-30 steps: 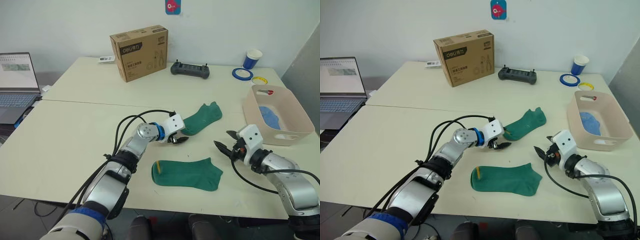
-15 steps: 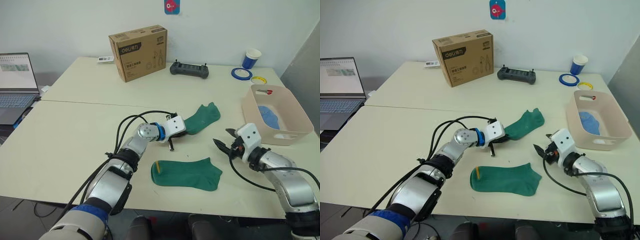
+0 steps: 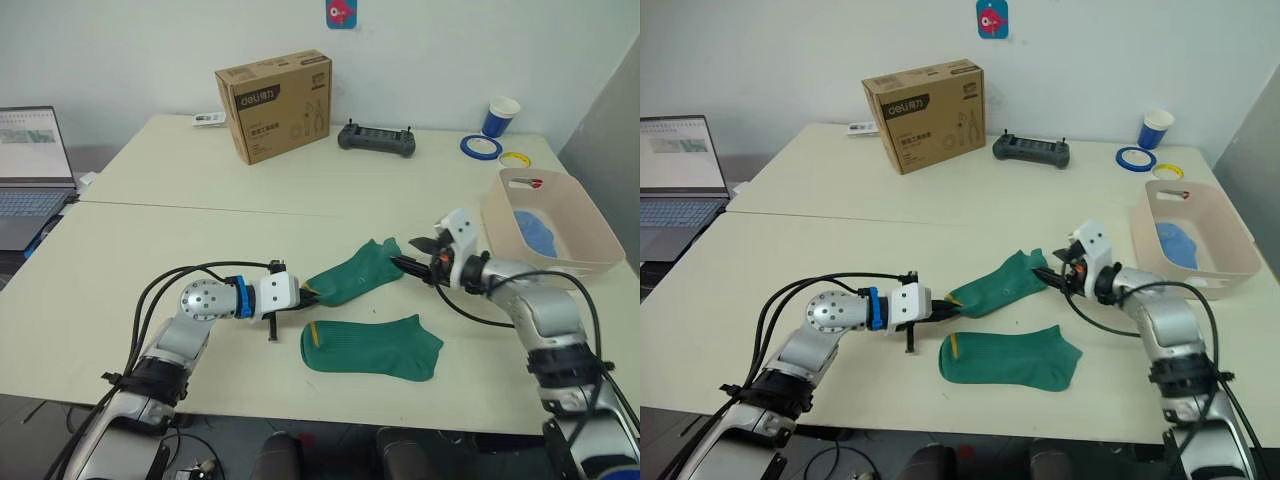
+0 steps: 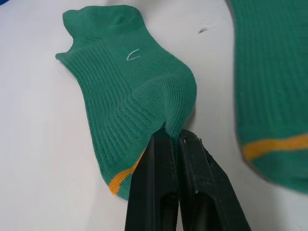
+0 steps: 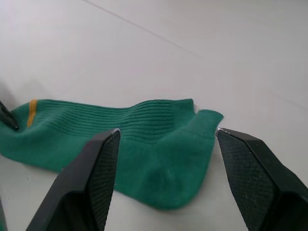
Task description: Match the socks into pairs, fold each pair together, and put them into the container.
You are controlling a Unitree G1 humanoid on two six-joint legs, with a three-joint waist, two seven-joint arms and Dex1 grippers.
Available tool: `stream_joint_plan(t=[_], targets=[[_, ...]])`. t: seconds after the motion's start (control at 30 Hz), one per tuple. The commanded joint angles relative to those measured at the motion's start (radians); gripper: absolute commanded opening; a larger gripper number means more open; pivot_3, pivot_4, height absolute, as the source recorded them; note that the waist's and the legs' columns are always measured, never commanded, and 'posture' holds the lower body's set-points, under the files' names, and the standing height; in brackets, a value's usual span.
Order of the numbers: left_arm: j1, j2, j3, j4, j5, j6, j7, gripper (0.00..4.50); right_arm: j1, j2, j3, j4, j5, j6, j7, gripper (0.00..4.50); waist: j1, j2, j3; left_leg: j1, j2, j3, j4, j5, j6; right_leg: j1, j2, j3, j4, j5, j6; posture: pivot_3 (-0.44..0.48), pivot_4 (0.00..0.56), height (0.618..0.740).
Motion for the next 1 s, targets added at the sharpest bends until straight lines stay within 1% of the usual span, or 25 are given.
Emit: stream_joint_plan(t=[0.03,0.1,0.2,0.23,0.27,0.3,0.33,0.47,0.57,0.77,0.83,0.9,1.0], targets=[[-0.011,-0.005,0.010,-0.043,0.003,-0.012,0.027,0.03,-0.094,0.031,-0.028,0.136,0.007,0.031,-0.021,3.43,0.003,0.000,0.000,0.000,0.000,0.000,0.000,0.000,0.000,0.000,0.000,0.000,0.000,0.000,0.000,0.000,0.150,0.740],[-0.011,-0.009,0.009,-0.049,0.006,-0.005,0.040,0.03,-0.120,0.027,0.012,0.198,-0.032,0.017,-0.005,3.43,0.007,0.000,0.000,-0.001,0.000,0.000,-0.001,0.000,0.000,-0.001,0.000,0.000,0.000,0.000,0.000,0.000,0.150,0.740],[-0.009,-0.010,0.007,-0.056,0.007,0.001,0.052,0.03,-0.131,0.039,-0.005,0.227,-0.019,0.044,-0.004,3.43,0.011,0.000,0.000,-0.001,0.000,0.000,-0.002,0.000,0.000,-0.002,0.000,-0.001,0.000,0.000,0.000,0.000,0.150,0.740],[-0.009,-0.010,0.005,-0.057,0.007,0.002,0.054,0.00,-0.135,0.049,-0.027,0.231,-0.002,0.058,-0.013,3.07,0.011,0.000,0.000,-0.002,0.000,0.000,-0.003,0.000,0.000,-0.004,0.000,0.000,0.000,0.000,-0.001,0.000,0.150,0.740],[-0.010,-0.011,0.004,-0.058,0.007,0.003,0.056,0.00,-0.137,0.053,-0.039,0.232,0.007,0.066,-0.016,3.06,0.011,0.000,0.000,-0.003,0.000,0.001,-0.003,0.000,0.000,-0.005,0.000,0.000,0.000,0.000,-0.001,0.000,0.150,0.740],[-0.009,-0.011,0.003,-0.060,0.007,0.005,0.057,0.00,-0.137,0.053,-0.042,0.232,0.005,0.065,-0.024,2.84,0.011,0.000,0.000,-0.004,0.000,0.000,-0.003,0.000,0.000,-0.006,0.001,0.000,0.001,0.000,-0.001,0.000,0.150,0.740],[-0.009,-0.012,0.002,-0.061,0.007,0.005,0.057,0.00,-0.137,0.054,-0.046,0.236,-0.005,0.055,-0.038,2.51,0.011,0.000,0.000,-0.005,0.001,0.000,-0.003,0.000,0.000,-0.007,0.001,0.000,0.001,0.000,-0.001,0.000,0.150,0.740],[-0.007,-0.010,-0.001,-0.060,0.006,0.003,0.054,0.00,-0.140,0.055,-0.074,0.249,-0.006,0.045,-0.056,1.09,0.011,0.000,0.000,-0.011,0.001,0.000,-0.002,0.000,0.001,-0.015,0.001,0.000,0.003,0.000,-0.001,0.000,0.150,0.740],[-0.007,-0.009,-0.002,-0.057,0.005,-0.001,0.050,0.00,-0.138,0.059,-0.091,0.244,0.009,0.061,-0.054,0.02,0.011,0.000,0.000,-0.012,0.001,0.000,-0.001,0.000,0.001,-0.015,0.001,0.000,0.003,0.000,-0.001,0.000,0.150,0.740],[-0.018,-0.012,0.001,-0.060,-0.007,-0.003,0.038,0.00,-0.120,0.069,-0.151,0.179,0.053,0.150,-0.100,0.02,0.011,0.000,0.000,-0.012,0.001,0.000,-0.001,0.000,0.001,-0.015,0.001,0.000,0.003,0.000,-0.001,0.000,0.150,0.740],[-0.038,-0.011,0.012,-0.058,-0.024,0.003,0.026,0.00,-0.087,0.053,-0.203,0.059,0.088,0.267,-0.152,0.02,0.012,0.000,0.000,-0.013,0.001,0.000,-0.001,0.000,0.001,-0.015,0.001,0.000,0.003,0.000,-0.001,0.000,0.150,0.740],[-0.062,-0.010,0.016,-0.037,-0.023,-0.005,0.022,0.00,-0.051,0.067,-0.295,-0.081,0.131,0.429,-0.251,0.02,0.017,0.000,0.000,-0.014,0.001,-0.001,-0.001,0.000,0.001,-0.016,0.001,-0.001,0.003,0.000,-0.001,0.000,0.150,0.740],[-0.084,-0.008,0.007,0.010,0.009,-0.032,0.039,0.00,0.030,0.096,-0.364,-0.287,0.155,0.595,-0.353,0.02,0.018,0.001,0.000,-0.015,0.001,-0.002,-0.001,0.000,0.000,-0.016,0.001,-0.001,0.003,0.000,-0.001,0.000,0.150,0.740]])
